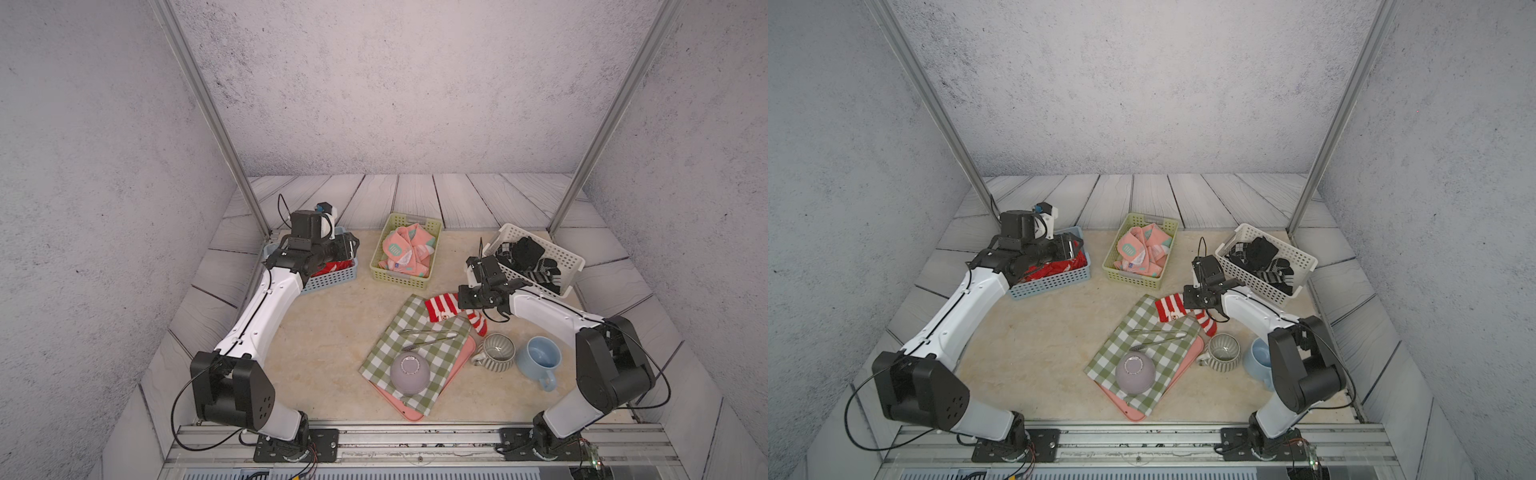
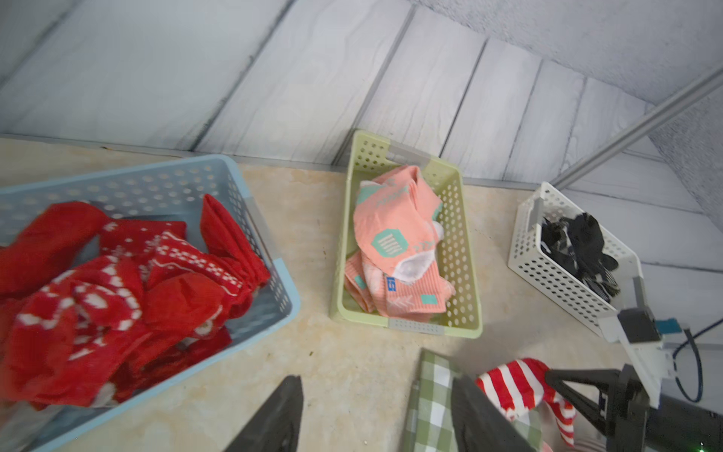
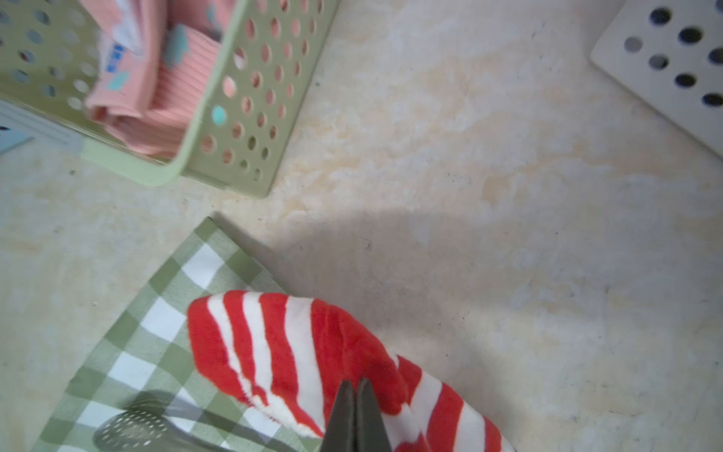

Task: Sort the socks into the basket by color
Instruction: Pick up the sock from the center of the board.

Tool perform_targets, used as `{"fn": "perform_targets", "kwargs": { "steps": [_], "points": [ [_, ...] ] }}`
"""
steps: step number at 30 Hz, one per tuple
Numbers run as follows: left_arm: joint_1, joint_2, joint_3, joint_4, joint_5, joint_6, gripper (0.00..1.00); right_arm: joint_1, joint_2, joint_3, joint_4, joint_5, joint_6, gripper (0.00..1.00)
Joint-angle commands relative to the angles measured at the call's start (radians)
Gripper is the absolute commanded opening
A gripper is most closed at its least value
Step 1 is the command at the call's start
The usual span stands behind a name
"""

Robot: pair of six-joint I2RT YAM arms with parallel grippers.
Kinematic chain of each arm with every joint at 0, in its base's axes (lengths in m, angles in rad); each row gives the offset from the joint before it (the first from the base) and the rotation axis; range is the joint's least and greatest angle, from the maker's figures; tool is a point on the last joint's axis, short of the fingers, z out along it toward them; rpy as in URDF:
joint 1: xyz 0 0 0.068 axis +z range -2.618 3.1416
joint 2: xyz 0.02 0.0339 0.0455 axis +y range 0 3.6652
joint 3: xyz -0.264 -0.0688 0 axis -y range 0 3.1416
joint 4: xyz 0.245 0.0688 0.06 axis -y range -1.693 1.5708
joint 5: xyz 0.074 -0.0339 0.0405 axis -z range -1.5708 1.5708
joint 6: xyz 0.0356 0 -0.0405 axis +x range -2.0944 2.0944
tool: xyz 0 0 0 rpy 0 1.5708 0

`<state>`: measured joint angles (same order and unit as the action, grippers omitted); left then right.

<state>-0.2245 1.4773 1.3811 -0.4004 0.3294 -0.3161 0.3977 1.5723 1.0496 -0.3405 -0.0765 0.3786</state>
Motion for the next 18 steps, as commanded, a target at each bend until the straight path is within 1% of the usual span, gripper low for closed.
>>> {"fn": "perform_targets", "kwargs": {
  "steps": [1, 5, 8, 13, 16, 18],
  "points": [
    [-0.042, -0.046, -0.039, 0.058, 0.050, -0.005, 0.63, -0.003, -0.068, -0.014, -0.010, -0.042, 0.020, 0.00],
    [-0.103, -0.084, -0.093, 0.103, 0.071, -0.010, 0.64, -0.003, -0.143, -0.016, -0.014, -0.084, 0.014, 0.00],
    [-0.148, -0.103, -0.128, 0.120, 0.091, 0.014, 0.65, -0.004, -0.195, -0.019, -0.008, -0.131, 0.014, 0.00],
    [-0.218, -0.139, -0.213, 0.203, 0.139, 0.038, 0.67, -0.003, -0.263, -0.011, -0.002, -0.256, 0.011, 0.00],
    [-0.285, -0.162, -0.268, 0.269, 0.147, 0.088, 0.71, -0.002, -0.288, -0.006, 0.011, -0.355, 0.017, 0.00],
    [-0.329, -0.164, -0.292, 0.302, 0.159, 0.125, 0.71, -0.002, -0.299, -0.005, 0.025, -0.420, 0.026, 0.00]
  ]
}}
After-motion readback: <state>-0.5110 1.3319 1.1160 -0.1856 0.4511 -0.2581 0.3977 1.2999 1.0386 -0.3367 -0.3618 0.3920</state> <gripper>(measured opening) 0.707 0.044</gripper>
